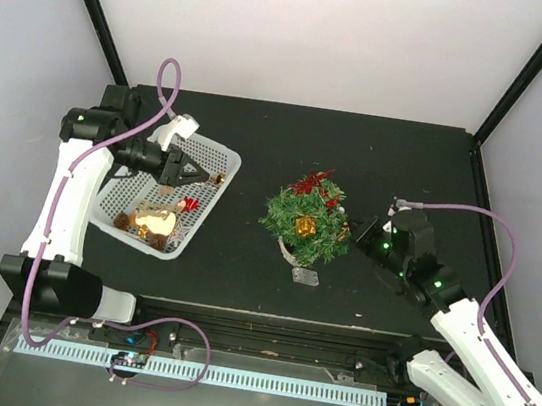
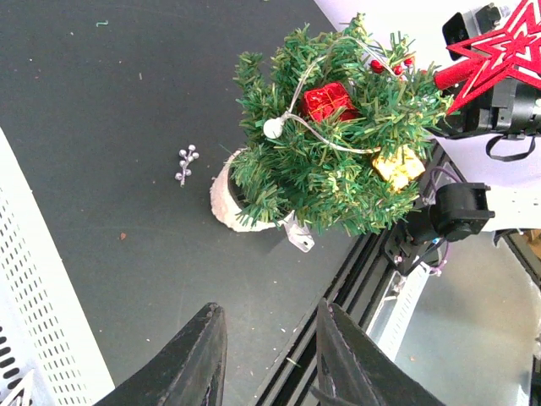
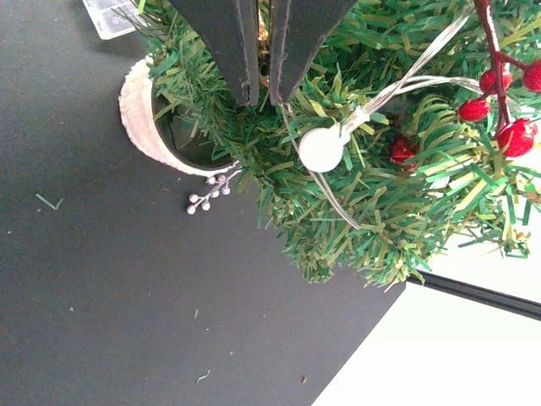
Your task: Decorate the small christmas tree
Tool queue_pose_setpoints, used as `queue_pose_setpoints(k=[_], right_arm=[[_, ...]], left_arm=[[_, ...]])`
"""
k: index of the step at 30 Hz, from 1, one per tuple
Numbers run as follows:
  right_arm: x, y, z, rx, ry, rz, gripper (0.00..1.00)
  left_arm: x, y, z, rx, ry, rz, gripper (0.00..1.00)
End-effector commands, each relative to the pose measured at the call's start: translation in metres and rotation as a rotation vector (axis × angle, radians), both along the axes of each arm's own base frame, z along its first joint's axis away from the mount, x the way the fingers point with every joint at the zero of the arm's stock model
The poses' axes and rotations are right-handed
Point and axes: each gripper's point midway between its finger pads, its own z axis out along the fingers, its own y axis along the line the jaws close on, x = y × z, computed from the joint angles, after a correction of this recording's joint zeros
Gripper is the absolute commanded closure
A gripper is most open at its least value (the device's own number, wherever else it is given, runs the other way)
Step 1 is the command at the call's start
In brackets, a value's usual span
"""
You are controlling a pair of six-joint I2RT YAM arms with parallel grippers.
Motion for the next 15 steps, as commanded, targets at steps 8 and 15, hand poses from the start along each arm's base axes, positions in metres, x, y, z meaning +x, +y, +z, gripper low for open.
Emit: queue_pose_setpoints(k=[8,15], right_arm=[[0.004,0.002,-0.01,0.057,0.039,-0.028,0.99],[0.001,0.001,-0.021,0.053,0.072,-0.031,0.99]], left_arm=[[-0.007,-0.002,0.006,-0.004,-0.036,-0.004,0.68],[-0.006,-0.002,0.005,-0.006,-0.031,-0.003,0.67]])
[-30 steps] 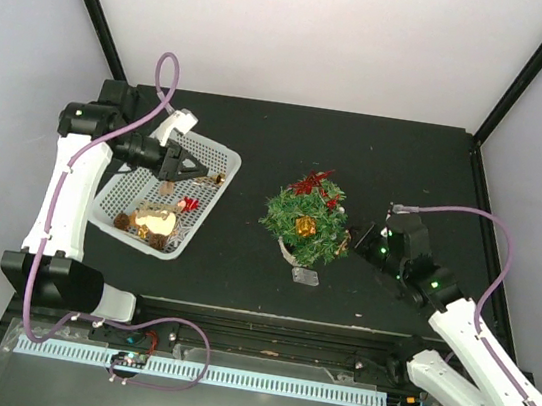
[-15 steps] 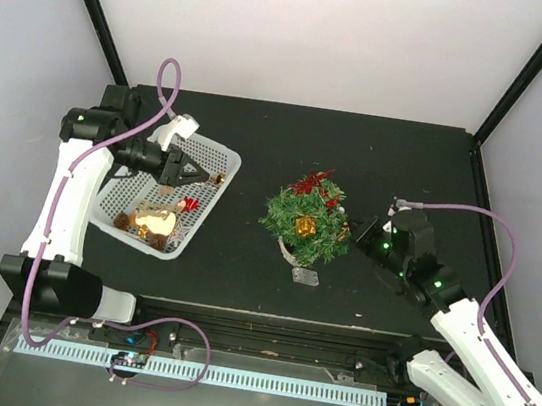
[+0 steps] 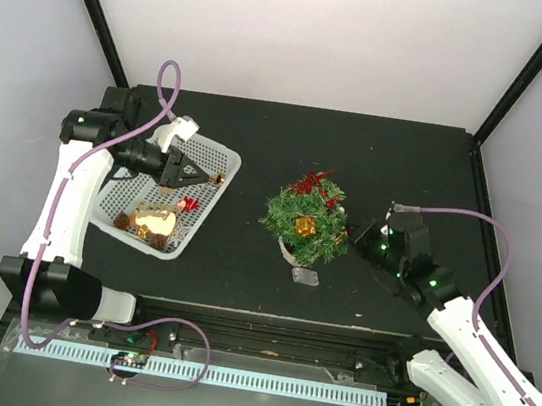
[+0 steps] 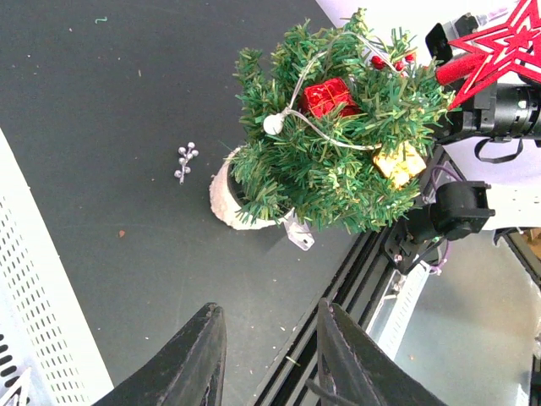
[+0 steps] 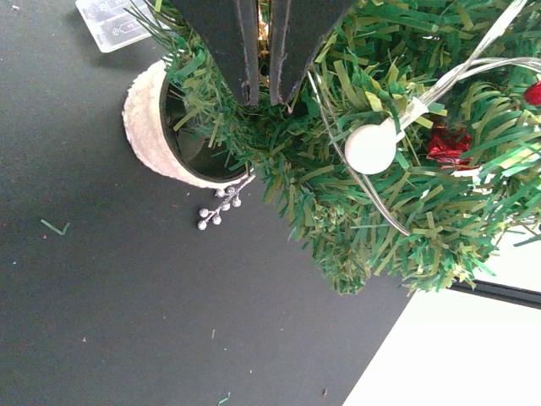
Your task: Decorate the small christmas tree
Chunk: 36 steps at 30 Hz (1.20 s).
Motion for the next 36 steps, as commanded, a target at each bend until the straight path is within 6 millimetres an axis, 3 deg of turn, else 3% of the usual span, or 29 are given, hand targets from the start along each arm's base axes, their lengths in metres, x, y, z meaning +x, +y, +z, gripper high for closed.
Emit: queue_pose_setpoints(k=[1,11,19,20,24,26,36], right_arm=[[0.0,0.0,-0.005,0.021,0.013,-0.005,0.99],[0.002,0.01,-0.009,0.025,0.024,0.037,0.99],[0.009,0.009,-0.001,0.005,-0.006,0.031,0.97],[0.01,0.009,0.001,0.003,-0.008,0.034,0.93],[0.013,0.009,0.014,-0.015,-0.037,0.042,0.54],[0.013,0.006,0.023,-0.033,-0.06,0.036,0.44],[0.008,-0.021,0.057,-0.122,-0.123,-0.002,0.38]], left_arm=[[-0.004,-0.002,0.005,-0.008,-0.026,-0.003,0.67],[-0.001,-0.002,0.004,-0.008,-0.022,-0.003,0.67],[-0.003,-0.002,0.001,-0.005,-0.019,-0.005,0.67],[-0.002,-0.002,0.001,-0.005,-0.019,-0.005,0.67],[-0.001,-0.002,0.0,-0.003,-0.019,-0.005,0.67],[0.0,-0.002,-0.001,-0.003,-0.018,-0.004,0.67],[0.001,0.0,-0.003,0.016,-0.025,-0.001,0.67]])
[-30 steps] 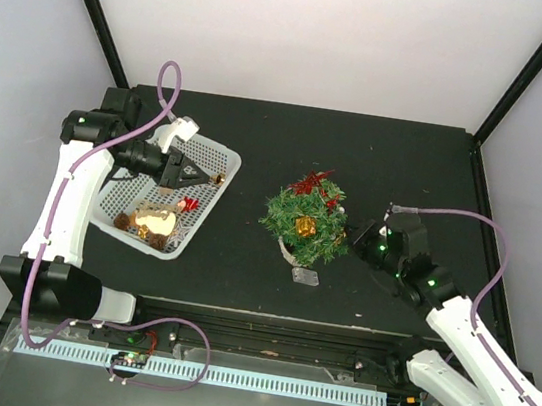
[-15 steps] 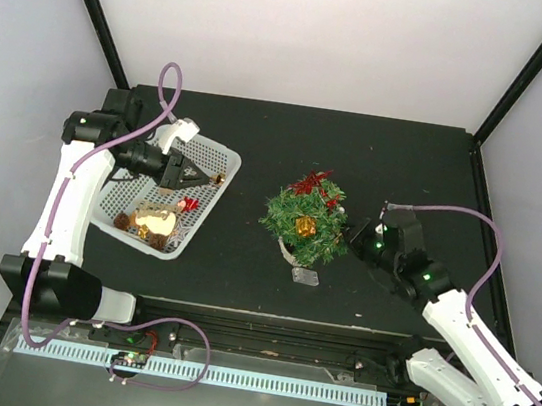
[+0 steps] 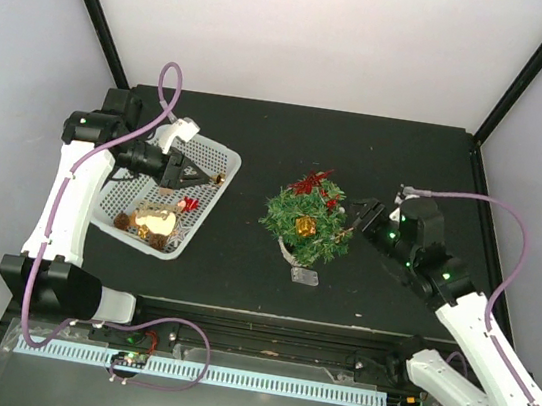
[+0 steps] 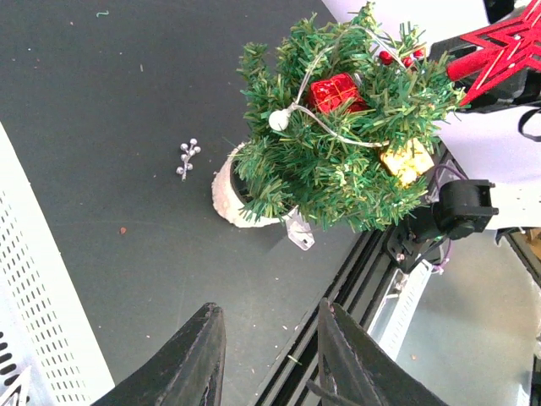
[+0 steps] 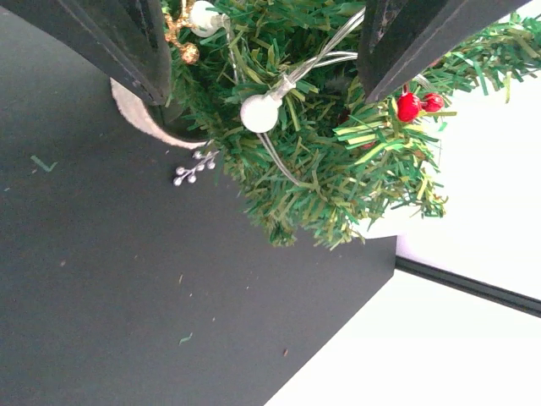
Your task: Decorate the small christmas tree
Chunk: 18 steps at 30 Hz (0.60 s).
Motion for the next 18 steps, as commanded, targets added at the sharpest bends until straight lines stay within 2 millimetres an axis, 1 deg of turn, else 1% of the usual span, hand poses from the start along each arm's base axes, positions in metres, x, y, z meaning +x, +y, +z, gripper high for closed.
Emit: queue_pose_setpoints(k=[1,3,5,7,8,12,15,18], right_arm=[[-0.005,-0.022,0.014,-0.082,-0.029,-0.04,0.38],[-0.008,-0.029,0.016,-0.113,-0.028,-0.051,0.37],[-0.01,-0.036,0.013,-0.147,-0.003,-0.073,0.37],[-0.013,-0.043,0.004,-0.173,0.04,-0.09,0.37],[-0.016,-0.046,-0.004,-0.181,0.072,-0.099,0.37],[-0.022,-0.045,-0.021,-0.162,0.126,-0.099,0.38],[-0.027,-0.046,-0.027,-0.153,0.154,-0.099,0.38],[-0.03,-0.044,-0.031,-0.146,0.175,-0.088,0.39]], left_arm=[[0.0,0.0,0.002,0.022,-0.037,-0.004,0.67],[-0.002,-0.001,-0.003,0.047,-0.042,-0.014,0.67],[-0.003,-0.001,-0.01,0.078,-0.048,-0.018,0.67],[-0.003,-0.001,-0.02,0.114,-0.046,-0.02,0.67],[-0.003,-0.001,-0.027,0.136,-0.038,-0.019,0.67],[-0.003,-0.002,-0.056,0.207,-0.008,-0.038,0.67],[-0.006,-0.005,-0.079,0.244,0.037,-0.081,0.68],[-0.005,-0.009,-0.096,0.268,0.064,-0.127,0.69]])
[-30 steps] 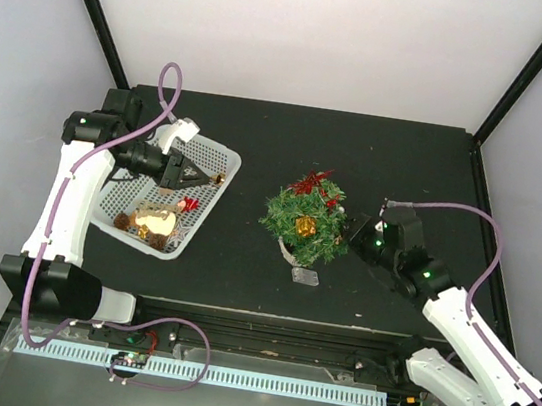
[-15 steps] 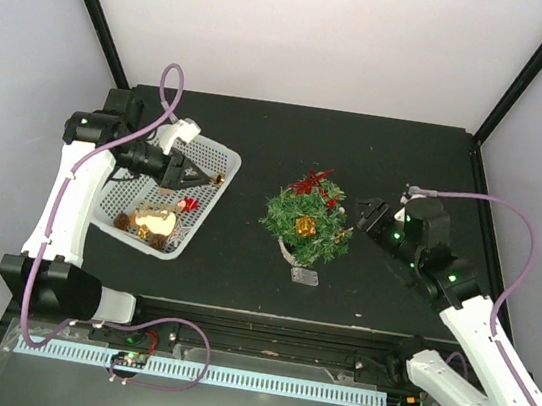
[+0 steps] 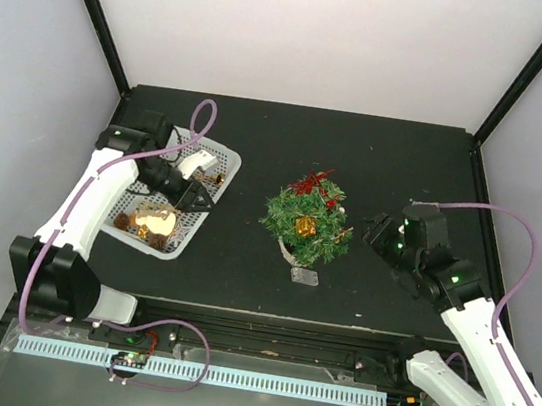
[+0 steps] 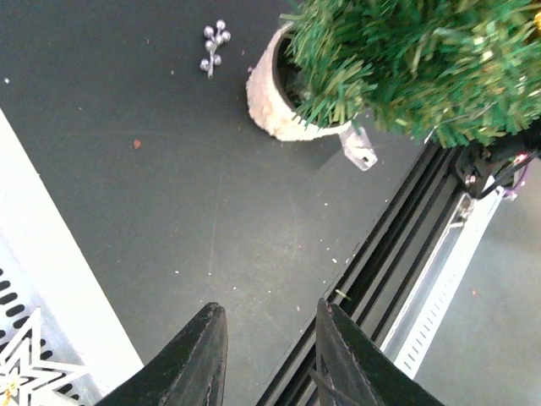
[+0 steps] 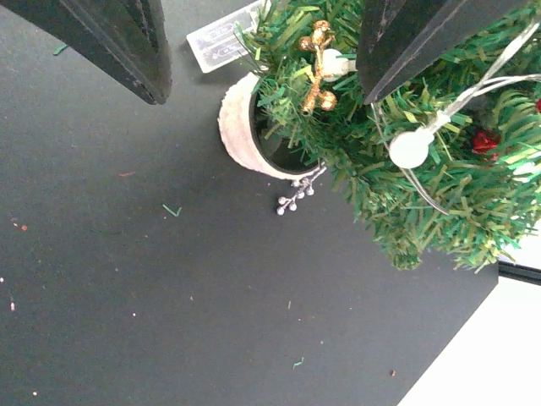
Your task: Decorate the small christmas tree
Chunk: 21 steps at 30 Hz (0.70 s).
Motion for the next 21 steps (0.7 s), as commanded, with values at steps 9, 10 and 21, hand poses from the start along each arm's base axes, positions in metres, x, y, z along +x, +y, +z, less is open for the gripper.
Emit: queue_pose_setpoints(k=[9,10,21], right_arm=[[-0.006,0.002,-0.003,0.035,0.093,-0.024,0.4],[-0.004,0.004,-0.001,0.038,0.093,-0.019,0.4],[0.016,0.014,0.009,-0.051,0.1,0.061,0.41]], left_arm=[[0.037,-0.027,-0.054,0.048,0.038,-0.109,0.69],[0.041,-0.028,-0.058,0.059,0.043,-0.111,0.69],[0.061,-0.038,-0.089,0.087,0.104,-0.076,0.67]])
